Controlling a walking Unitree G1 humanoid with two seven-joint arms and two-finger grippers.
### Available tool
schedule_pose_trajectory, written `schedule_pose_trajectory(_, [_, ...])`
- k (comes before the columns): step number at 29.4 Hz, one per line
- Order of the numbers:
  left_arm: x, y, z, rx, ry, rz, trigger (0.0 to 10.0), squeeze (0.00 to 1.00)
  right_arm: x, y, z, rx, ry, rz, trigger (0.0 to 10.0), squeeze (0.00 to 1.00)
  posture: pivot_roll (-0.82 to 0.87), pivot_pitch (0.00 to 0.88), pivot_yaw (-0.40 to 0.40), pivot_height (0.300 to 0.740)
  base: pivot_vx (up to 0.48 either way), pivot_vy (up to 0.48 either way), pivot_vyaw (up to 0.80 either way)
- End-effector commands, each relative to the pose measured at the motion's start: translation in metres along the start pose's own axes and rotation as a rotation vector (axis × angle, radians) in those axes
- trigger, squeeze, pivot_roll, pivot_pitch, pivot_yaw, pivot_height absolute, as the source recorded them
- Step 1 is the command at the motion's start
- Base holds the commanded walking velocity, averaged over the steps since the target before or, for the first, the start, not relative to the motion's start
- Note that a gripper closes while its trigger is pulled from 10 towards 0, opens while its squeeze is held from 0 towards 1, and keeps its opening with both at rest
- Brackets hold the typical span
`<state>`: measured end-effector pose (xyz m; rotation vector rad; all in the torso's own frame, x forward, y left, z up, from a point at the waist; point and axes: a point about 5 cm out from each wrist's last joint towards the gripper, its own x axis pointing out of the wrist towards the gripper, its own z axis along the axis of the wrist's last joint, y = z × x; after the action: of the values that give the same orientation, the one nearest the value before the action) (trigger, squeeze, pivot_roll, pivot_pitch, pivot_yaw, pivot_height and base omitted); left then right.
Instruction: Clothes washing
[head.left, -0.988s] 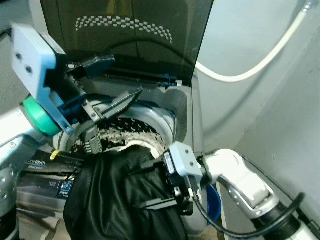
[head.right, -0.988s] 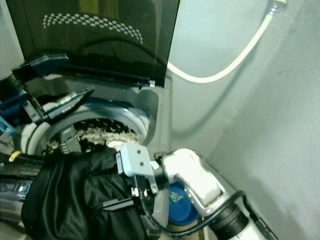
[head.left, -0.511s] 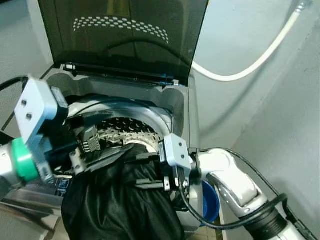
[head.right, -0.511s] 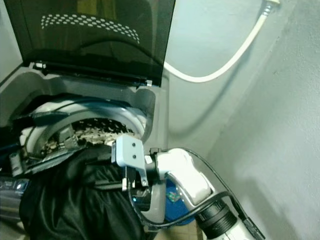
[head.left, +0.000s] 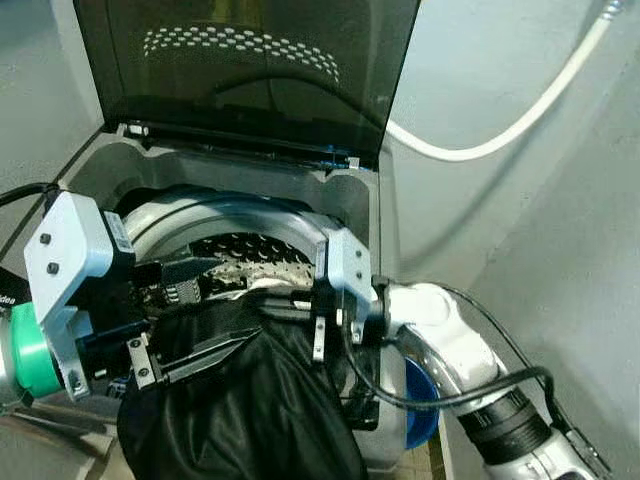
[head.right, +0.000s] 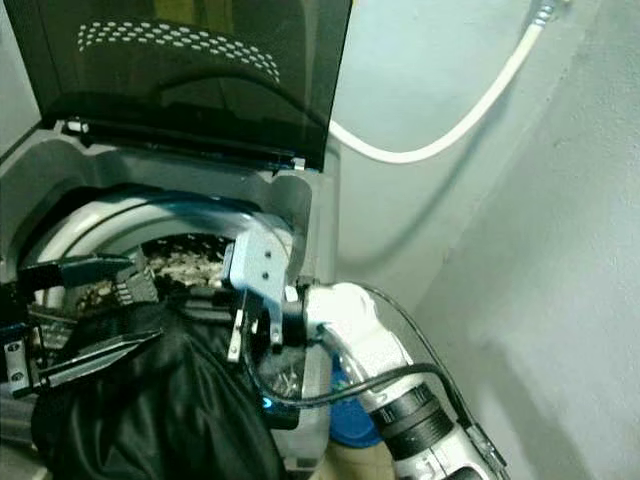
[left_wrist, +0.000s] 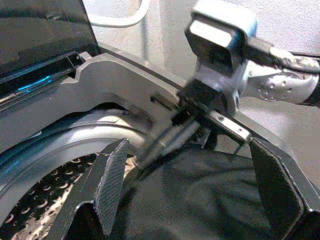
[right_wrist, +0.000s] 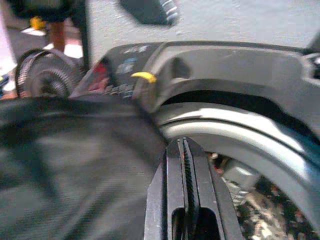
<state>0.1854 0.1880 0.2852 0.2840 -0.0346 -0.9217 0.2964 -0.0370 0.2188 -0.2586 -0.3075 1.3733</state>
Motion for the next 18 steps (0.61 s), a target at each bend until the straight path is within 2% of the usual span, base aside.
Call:
schedule_pose_trajectory(1, [-0.001, -0.003, 0.002, 0.007, 0.011, -0.016, 10.0, 0.00, -0.007, 0.001, 0.006, 0.013, -0.016, 0.051, 10.0, 0.00, 0.25, 0.063, -0.030, 0.740, 0.000, 0.000, 0.00])
schedule_pose_trajectory(2, [-0.001, -0.003, 0.002, 0.007, 0.011, -0.016, 10.0, 0.00, -0.007, 0.001, 0.006, 0.013, -0.016, 0.051, 10.0, 0.00, 0.25, 0.063, -0.030, 0.740, 0.000, 0.000, 0.00])
schedule_pose_trajectory(4, [-0.001, -0.003, 0.002, 0.005, 0.010, -0.019, 10.0, 0.00, -0.023, 0.009, 0.018, 0.023, -0.004, 0.198, 10.0, 0.00, 0.25, 0.063, -0.030, 0.740, 0.000, 0.000, 0.00])
schedule_pose_trajectory(8, [-0.001, -0.004, 0.001, 0.004, 0.010, -0.021, 10.0, 0.00, -0.028, 0.012, 0.022, 0.024, 0.001, 0.241, 10.0, 0.00, 0.25, 0.063, -0.030, 0.740, 0.000, 0.000, 0.00])
schedule_pose_trajectory(9, [-0.001, -0.003, 0.001, 0.004, 0.012, -0.024, 10.0, 0.00, -0.040, 0.019, 0.028, 0.015, 0.026, 0.314, 10.0, 0.21, 0.24, 0.065, -0.023, 0.740, 0.000, 0.000, 0.00])
schedule_pose_trajectory(10, [-0.001, -0.003, 0.001, 0.004, 0.012, -0.024, 10.0, 0.00, -0.040, 0.019, 0.028, 0.015, 0.026, 0.314, 10.0, 0.21, 0.24, 0.065, -0.023, 0.740, 0.000, 0.000, 0.00])
schedule_pose_trajectory(11, [0.000, -0.002, 0.001, 0.004, 0.012, -0.027, 10.0, 0.00, -0.045, 0.021, 0.029, 0.013, 0.041, 0.338, 10.0, 1.00, 0.24, 0.066, -0.020, 0.740, 0.000, 0.000, 0.00])
schedule_pose_trajectory(18, [0.002, 0.000, 0.003, 0.008, 0.009, -0.040, 10.0, 0.00, -0.053, 0.031, 0.027, -0.002, 0.111, 0.424, 10.0, 1.00, 0.23, 0.066, -0.014, 0.740, 0.000, 0.000, 0.00])
